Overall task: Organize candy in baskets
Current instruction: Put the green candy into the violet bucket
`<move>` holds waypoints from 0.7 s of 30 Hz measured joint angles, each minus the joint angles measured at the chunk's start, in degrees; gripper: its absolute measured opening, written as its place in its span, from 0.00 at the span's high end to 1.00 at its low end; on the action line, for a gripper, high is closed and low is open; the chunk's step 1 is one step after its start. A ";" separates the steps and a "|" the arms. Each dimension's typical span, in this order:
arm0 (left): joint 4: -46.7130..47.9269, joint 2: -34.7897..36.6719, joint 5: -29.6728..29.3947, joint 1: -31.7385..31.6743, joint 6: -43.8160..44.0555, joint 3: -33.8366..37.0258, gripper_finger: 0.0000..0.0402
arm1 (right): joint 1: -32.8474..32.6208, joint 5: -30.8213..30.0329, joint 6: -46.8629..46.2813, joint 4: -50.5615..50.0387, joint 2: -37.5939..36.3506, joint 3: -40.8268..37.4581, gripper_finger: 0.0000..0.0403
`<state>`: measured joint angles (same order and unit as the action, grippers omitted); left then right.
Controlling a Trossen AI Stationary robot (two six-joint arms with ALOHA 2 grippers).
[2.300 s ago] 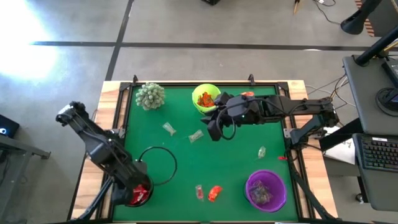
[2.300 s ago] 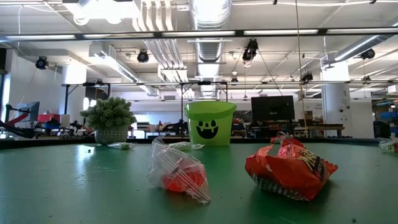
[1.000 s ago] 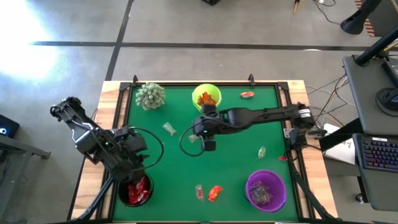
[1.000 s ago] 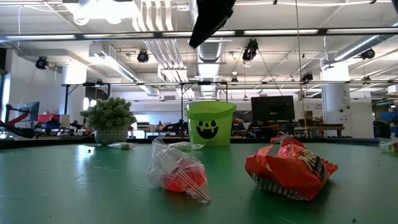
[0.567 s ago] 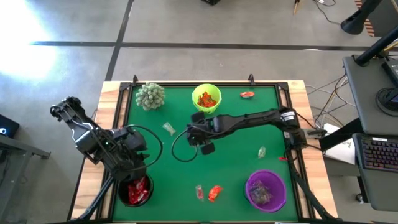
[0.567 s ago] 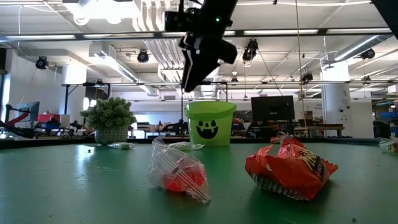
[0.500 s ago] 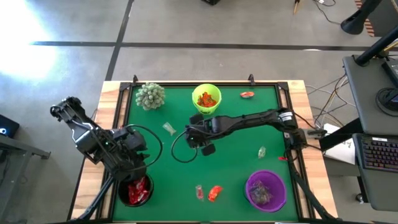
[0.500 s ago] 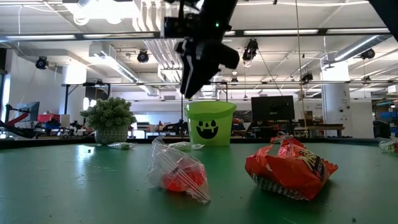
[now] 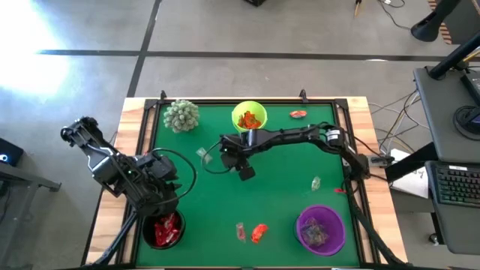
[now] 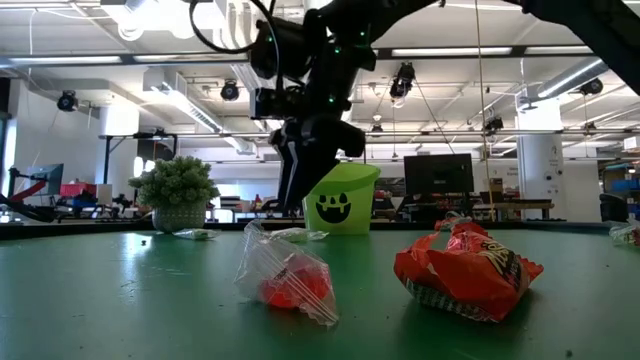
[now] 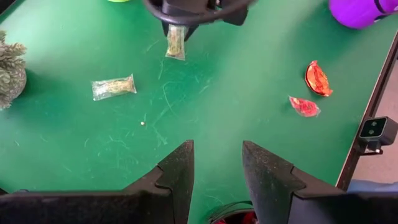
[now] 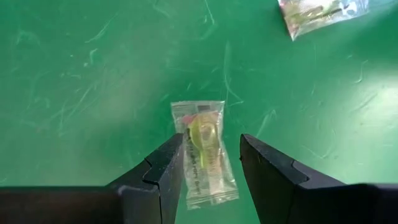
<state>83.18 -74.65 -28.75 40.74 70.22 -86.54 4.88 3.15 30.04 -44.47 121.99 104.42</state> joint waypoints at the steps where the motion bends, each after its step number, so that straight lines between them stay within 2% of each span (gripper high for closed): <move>1: 0.00 0.00 -0.08 0.01 0.00 0.00 0.71 | 0.37 0.54 0.00 0.32 0.00 0.00 0.63; 6: 0.04 -0.01 -1.27 0.01 -0.52 0.00 0.71 | 2.39 4.49 -0.65 1.69 0.66 0.06 0.63; 15: 0.08 -0.04 -1.36 -0.03 -0.46 0.00 0.71 | 3.38 4.84 -2.36 1.53 3.68 0.07 0.65; 21: 0.09 -0.04 -1.33 -0.03 -0.46 0.00 0.71 | 3.31 7.37 -2.58 0.74 5.50 0.07 0.66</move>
<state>83.26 -74.70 -30.09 40.71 69.76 -86.54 8.19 10.52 27.46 -43.73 127.50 104.49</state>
